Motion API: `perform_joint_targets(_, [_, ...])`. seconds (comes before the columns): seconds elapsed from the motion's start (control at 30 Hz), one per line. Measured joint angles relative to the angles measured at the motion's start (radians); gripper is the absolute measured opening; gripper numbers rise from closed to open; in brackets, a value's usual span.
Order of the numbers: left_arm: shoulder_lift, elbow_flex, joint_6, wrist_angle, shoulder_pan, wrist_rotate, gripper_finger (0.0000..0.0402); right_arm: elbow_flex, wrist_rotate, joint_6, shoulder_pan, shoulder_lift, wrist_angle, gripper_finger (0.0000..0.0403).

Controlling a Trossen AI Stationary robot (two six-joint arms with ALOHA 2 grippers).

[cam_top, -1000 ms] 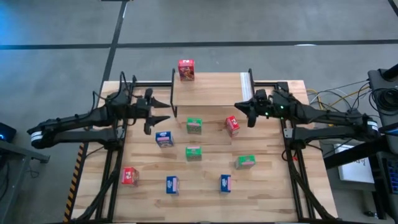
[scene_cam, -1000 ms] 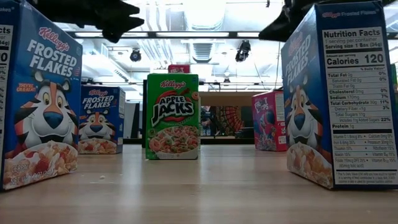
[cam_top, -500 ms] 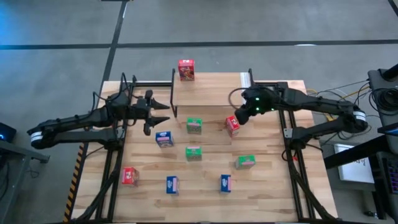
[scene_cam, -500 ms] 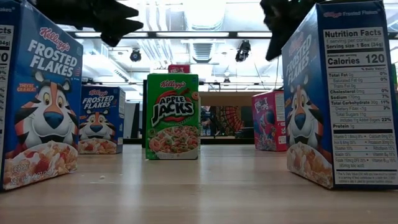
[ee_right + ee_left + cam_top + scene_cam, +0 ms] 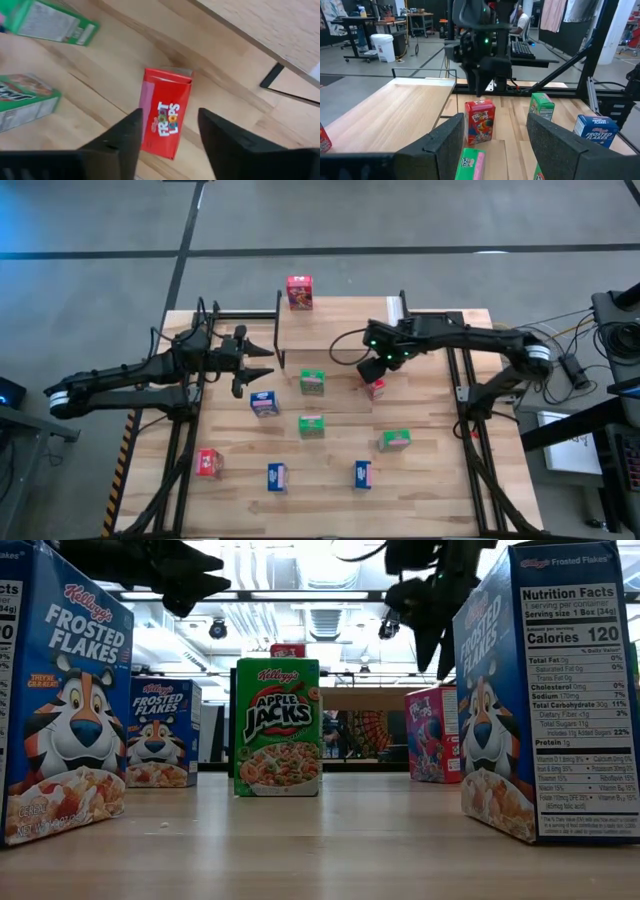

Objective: Stack cereal on shelf
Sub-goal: Put the top red cereal box on the shelf

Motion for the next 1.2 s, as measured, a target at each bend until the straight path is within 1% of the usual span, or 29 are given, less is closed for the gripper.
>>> perform_joint_targets(0.13, [0.000, 0.000, 0.003, 0.000, 0.000, 0.000, 0.0201, 0.026, 0.000, -0.004, 0.002, 0.045, -0.021, 0.0225])
perform_joint_targets(0.3, [0.000, 0.000, 0.003, -0.001, 0.000, 0.000, 0.0201, 0.027, -0.001, -0.004, 0.013, 0.070, -0.021, 0.0248])
perform_joint_targets(0.53, [0.002, 0.000, 0.003, -0.002, 0.000, 0.000, 0.0201, 0.027, 0.000, 0.011, 0.061, 0.095, -0.019, 0.0253])
perform_joint_targets(0.7, [0.002, 0.000, 0.003, -0.002, 0.000, 0.000, 0.0201, 0.026, 0.062, 0.031, 0.089, 0.130, -0.021, 0.0254])
perform_joint_targets(0.9, [0.002, 0.000, 0.003, -0.004, 0.000, 0.000, 0.0201, 0.026, 0.088, 0.040, 0.096, 0.146, -0.021, 0.0243])
perform_joint_targets(1.0, [0.002, 0.000, 0.003, -0.006, 0.000, 0.000, 0.0201, 0.026, 0.105, 0.041, 0.097, 0.145, -0.020, 0.0226])
perform_joint_targets(1.2, [0.002, 0.000, 0.003, -0.008, 0.000, 0.000, 0.0201, 0.026, 0.106, 0.041, 0.098, 0.141, -0.019, 0.0190])
